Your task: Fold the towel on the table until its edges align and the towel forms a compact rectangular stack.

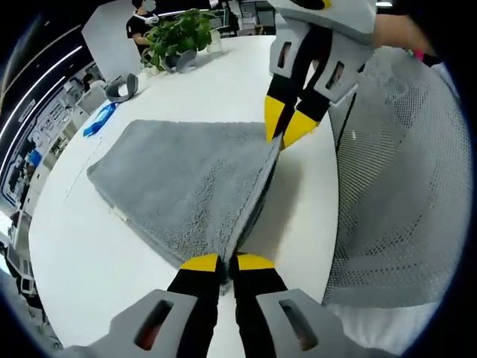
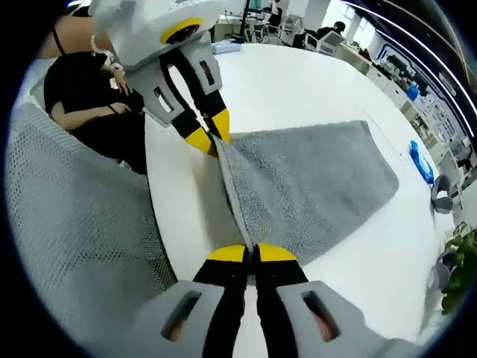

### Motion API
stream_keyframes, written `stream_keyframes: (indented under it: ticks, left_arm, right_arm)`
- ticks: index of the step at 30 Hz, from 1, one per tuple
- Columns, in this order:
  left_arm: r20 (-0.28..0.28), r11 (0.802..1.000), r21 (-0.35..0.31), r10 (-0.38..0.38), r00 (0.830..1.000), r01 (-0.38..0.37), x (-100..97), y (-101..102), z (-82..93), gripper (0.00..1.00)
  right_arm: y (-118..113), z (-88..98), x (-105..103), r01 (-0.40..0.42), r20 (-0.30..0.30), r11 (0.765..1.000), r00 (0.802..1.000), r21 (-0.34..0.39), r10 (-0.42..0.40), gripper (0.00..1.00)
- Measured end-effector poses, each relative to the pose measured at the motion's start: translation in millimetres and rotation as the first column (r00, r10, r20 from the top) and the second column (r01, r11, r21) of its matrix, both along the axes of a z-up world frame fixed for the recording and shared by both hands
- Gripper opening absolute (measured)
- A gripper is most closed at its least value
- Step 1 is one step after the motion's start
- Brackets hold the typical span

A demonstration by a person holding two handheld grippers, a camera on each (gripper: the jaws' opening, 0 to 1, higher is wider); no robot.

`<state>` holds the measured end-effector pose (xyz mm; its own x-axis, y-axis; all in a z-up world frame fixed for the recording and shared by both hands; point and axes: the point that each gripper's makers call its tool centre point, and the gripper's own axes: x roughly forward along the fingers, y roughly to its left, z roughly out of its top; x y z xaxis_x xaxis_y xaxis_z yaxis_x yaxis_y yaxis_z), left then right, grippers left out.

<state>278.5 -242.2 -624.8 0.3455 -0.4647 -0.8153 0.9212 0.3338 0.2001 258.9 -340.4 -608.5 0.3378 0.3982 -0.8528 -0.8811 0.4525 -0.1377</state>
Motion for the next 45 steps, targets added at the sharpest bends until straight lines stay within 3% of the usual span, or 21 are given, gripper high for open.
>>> stream_keyframes:
  ticks: [5,13,31,45]
  left_arm:
    - [0.016,0.997,-0.057,0.045,0.999,-0.044,6.4,1,27.8,0.06]
    - [0.081,0.999,-0.039,0.013,0.997,-0.010,10.9,-1,56.3,0.06]
    - [0.156,0.999,-0.052,0.001,0.988,0.007,14.7,-3,94.6,0.06]
    - [0.215,0.998,-0.057,-0.005,0.977,0.018,20.4,-5,142.4,0.06]
  right_arm:
    - [-1,25.0,6,0.018,0.029,0.999,0.999,0.033,-0.019,0.01]
    - [0,47.4,8,0.032,0.023,0.998,0.999,0.053,-0.034,0.01]
    - [-3,84.7,10,0.074,0.061,0.988,0.995,0.133,-0.083,0.01]
    - [-6,125.1,16,0.103,0.077,0.970,0.990,0.219,-0.122,0.01]
